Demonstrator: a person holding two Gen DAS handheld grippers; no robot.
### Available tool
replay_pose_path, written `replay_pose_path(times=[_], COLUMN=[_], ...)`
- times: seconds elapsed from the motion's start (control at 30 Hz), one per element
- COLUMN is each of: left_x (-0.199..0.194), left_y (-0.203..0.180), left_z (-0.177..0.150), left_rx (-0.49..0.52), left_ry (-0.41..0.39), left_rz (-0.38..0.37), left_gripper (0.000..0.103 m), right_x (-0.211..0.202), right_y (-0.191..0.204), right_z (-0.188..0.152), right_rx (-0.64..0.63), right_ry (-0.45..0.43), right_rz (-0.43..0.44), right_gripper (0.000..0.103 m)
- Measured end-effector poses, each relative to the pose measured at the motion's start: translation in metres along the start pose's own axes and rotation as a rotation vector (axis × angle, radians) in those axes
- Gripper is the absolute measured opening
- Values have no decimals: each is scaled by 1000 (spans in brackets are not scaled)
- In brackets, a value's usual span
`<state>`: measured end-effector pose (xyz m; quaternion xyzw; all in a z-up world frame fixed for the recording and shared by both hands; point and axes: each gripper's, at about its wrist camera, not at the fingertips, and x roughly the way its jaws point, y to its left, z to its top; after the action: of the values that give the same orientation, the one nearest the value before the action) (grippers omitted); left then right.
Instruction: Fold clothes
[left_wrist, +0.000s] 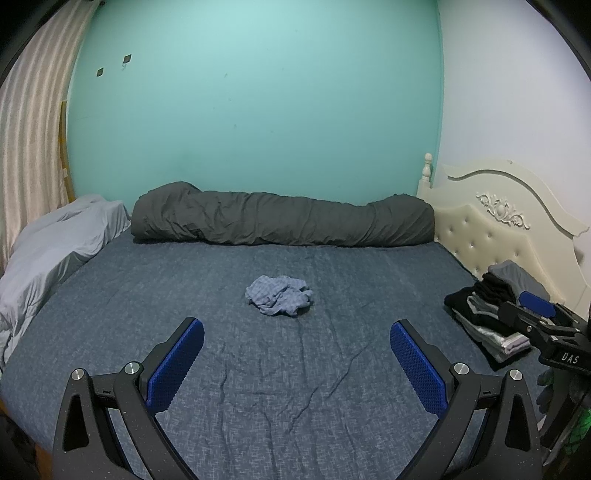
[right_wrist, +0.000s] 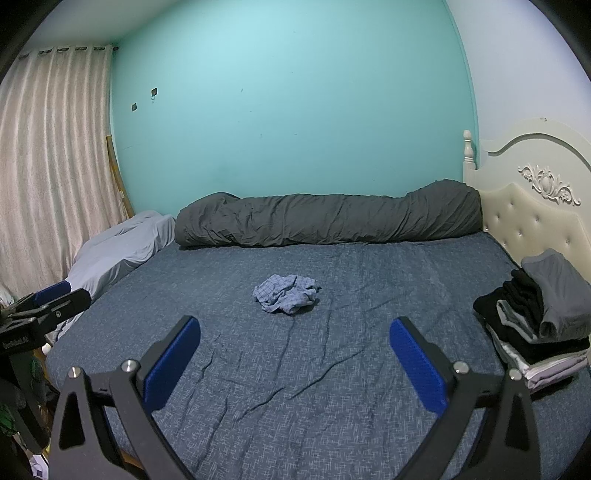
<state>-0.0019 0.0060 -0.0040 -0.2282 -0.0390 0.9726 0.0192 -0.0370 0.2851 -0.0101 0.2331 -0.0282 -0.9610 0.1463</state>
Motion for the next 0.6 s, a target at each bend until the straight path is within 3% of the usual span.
replay_pose_path(times=[0.6], left_x=[-2], left_y=[-4], left_z=[2], left_rx=[4], left_ry=[1], left_rz=[-8], left_gripper=[103], right_x=[2], right_y=[0], right_z=[0], right_rx=[-1], right_ry=[3], right_rz=[-3], right_gripper=[103])
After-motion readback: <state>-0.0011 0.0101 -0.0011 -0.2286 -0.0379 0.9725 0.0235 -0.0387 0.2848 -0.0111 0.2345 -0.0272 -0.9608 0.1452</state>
